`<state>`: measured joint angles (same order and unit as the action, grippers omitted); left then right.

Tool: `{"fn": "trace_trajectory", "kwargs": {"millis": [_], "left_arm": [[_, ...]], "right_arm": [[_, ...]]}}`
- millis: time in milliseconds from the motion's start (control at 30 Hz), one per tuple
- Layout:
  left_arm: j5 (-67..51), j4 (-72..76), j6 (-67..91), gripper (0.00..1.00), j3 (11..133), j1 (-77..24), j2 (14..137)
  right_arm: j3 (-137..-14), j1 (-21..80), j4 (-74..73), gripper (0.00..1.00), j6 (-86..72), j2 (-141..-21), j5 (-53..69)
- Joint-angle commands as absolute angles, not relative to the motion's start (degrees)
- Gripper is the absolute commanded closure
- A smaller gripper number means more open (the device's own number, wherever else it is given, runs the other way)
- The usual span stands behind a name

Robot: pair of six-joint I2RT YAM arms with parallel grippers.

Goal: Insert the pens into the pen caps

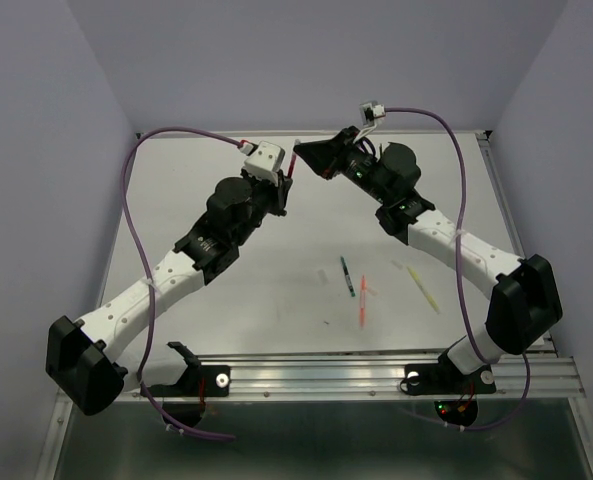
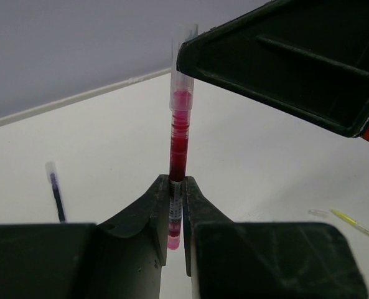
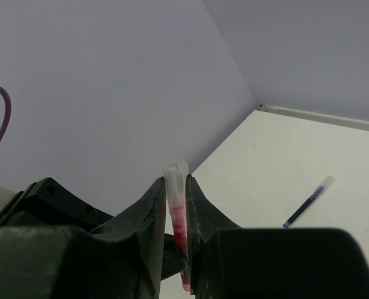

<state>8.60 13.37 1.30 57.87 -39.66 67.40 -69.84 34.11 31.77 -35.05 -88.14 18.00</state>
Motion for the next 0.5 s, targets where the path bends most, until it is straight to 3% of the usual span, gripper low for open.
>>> {"fn": "trace_trajectory", "kwargs": {"millis": [0, 233, 433, 467], "left_arm": [[7.39, 28.83, 1.67, 1.00, 62.49, -38.50, 63.54], [0.97, 25.67, 4.22, 1.00, 60.04, -38.67, 64.86], [0.00, 23.21, 5.98, 1.00, 58.01, -38.67, 64.51], [-1.65, 22.86, 5.98, 1.00, 57.75, -38.67, 64.51]], "right_arm": [[-67.94, 36.21, 20.13, 0.99, -32.88, -88.16, 23.13], [-70.05, 36.21, 19.51, 0.99, -31.64, -87.89, 19.34], [-71.10, 36.21, 18.46, 0.73, -31.03, -87.89, 15.56], [-71.28, 36.21, 18.28, 0.73, -31.03, -87.89, 15.21]]}}
